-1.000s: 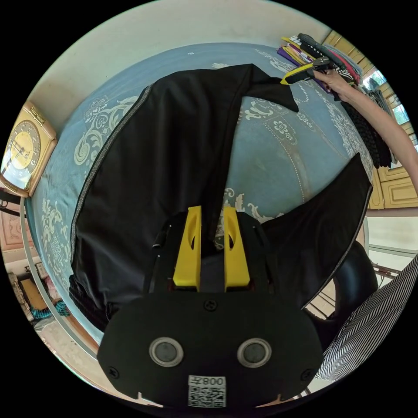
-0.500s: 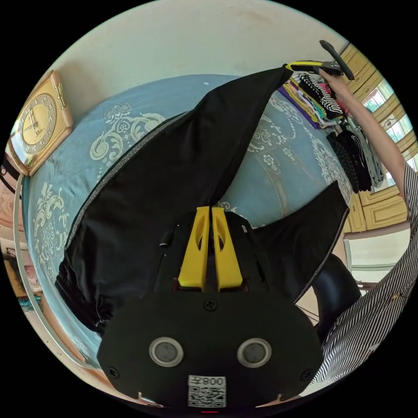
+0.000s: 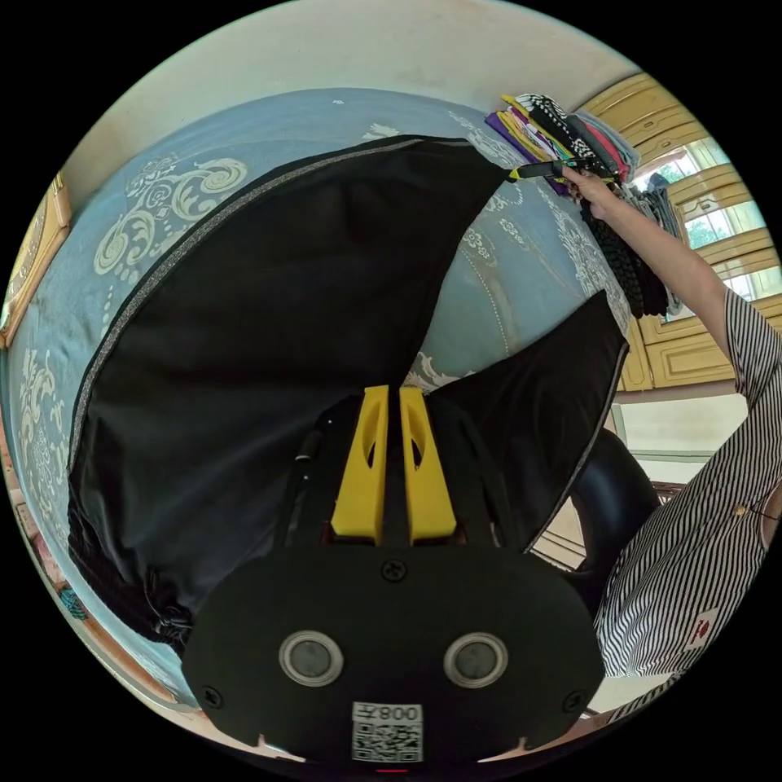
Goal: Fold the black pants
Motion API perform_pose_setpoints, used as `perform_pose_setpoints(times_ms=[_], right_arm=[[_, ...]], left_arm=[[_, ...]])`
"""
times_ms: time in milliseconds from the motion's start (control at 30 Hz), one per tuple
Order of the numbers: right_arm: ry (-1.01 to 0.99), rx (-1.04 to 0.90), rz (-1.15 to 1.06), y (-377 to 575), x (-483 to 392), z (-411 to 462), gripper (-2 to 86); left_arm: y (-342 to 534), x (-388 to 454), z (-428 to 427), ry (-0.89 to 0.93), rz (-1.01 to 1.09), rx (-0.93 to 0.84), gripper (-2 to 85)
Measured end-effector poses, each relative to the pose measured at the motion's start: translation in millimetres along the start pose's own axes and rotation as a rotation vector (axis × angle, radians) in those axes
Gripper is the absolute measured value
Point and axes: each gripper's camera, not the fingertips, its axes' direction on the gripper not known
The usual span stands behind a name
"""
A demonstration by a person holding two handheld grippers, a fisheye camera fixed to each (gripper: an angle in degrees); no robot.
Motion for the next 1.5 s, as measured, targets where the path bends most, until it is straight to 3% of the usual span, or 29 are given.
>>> perform_pose_setpoints(times_ms=[200,433,600,800,1133,1500], right_arm=[[-0.190,0.104,0.150,6,65,-37,9.6],[-0.237,0.099,0.225,-2,95,-48,8.6],[-0.257,0.182,0.373,47,156,-62,6.7],[-0.317,0.211,0.243,13,136,-68,8.3],[-0.082,0.037,0.118,-75,71,-8,8.7],[-0.090,0.206,0.009,-66,70,-54,3.7]], left_arm=[[20,-16,-18,0.099,-0.013,0.092,5.0],[45,-45,-47,0.168,-0.061,0.204,5.6],[49,-69,-51,0.217,-0.102,0.267,5.9],[-6,-35,-17,0.181,0.089,0.162,7.3],[-50,45,44,-0.235,0.325,0.055,5.7],[-7,50,41,-0.164,0.289,0.149,1.6]])
